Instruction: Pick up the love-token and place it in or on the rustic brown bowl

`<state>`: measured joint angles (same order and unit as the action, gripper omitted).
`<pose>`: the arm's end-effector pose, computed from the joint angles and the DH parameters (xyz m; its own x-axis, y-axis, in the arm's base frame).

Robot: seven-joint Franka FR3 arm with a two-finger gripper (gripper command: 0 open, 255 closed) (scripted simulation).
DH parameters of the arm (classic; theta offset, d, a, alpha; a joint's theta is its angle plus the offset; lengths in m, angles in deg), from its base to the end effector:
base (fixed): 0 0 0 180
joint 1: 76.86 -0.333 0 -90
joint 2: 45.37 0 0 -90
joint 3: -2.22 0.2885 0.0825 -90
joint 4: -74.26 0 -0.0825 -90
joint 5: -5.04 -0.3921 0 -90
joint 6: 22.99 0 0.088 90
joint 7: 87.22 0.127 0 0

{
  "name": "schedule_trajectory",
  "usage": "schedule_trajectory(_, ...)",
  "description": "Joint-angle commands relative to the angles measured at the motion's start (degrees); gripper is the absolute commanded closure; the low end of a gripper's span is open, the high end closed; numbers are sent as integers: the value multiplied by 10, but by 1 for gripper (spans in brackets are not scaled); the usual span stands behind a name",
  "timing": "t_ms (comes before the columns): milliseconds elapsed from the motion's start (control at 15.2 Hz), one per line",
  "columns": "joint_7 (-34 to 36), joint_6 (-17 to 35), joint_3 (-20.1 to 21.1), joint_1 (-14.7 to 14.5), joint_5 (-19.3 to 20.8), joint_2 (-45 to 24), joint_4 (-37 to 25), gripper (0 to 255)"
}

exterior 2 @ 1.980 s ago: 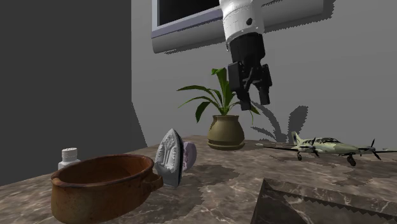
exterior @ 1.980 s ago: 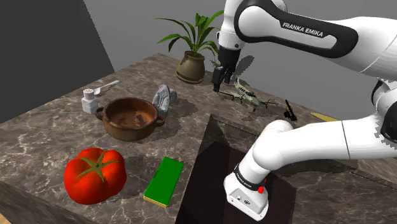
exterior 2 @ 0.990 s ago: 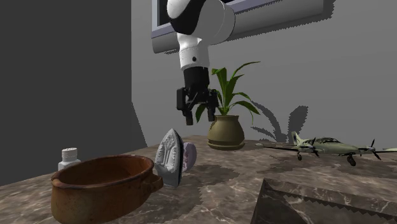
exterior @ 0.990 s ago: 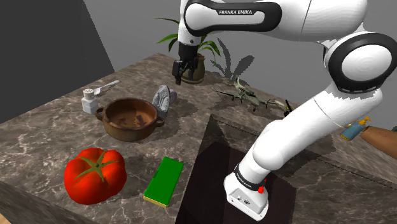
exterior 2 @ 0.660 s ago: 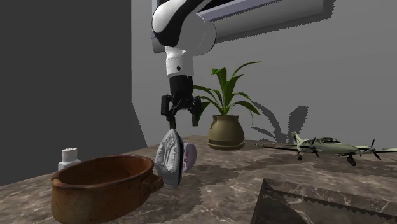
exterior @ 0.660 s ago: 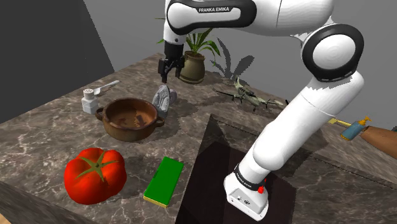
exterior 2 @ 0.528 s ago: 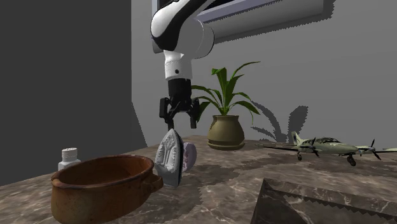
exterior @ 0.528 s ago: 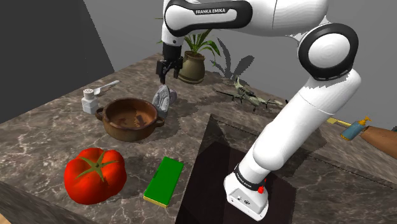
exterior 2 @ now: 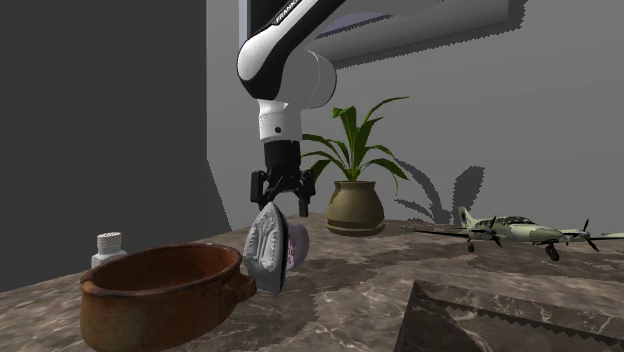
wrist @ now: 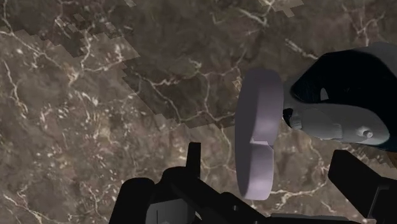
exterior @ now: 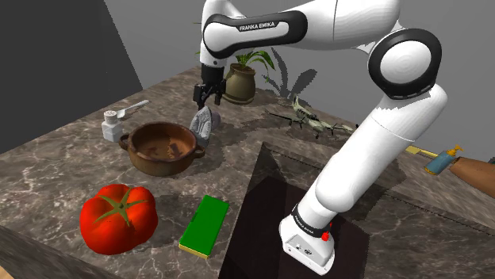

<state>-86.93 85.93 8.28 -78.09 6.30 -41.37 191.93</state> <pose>0.5275 0.0659 0.4107 0.9883 0.1276 -0.0832 0.1303 -0.9911 0.0279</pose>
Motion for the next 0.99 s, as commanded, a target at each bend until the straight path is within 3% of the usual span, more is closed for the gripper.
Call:
schedule_trajectory(0,0,2,0,0,0,0,2,0)
schedule_trajectory(264,0,2,0,0,0,0,1,0)
schedule_trajectory(330,0,2,0,0,0,0,1,255)
schedule_trajectory(924,0,2,0,0,0,0,2,255)
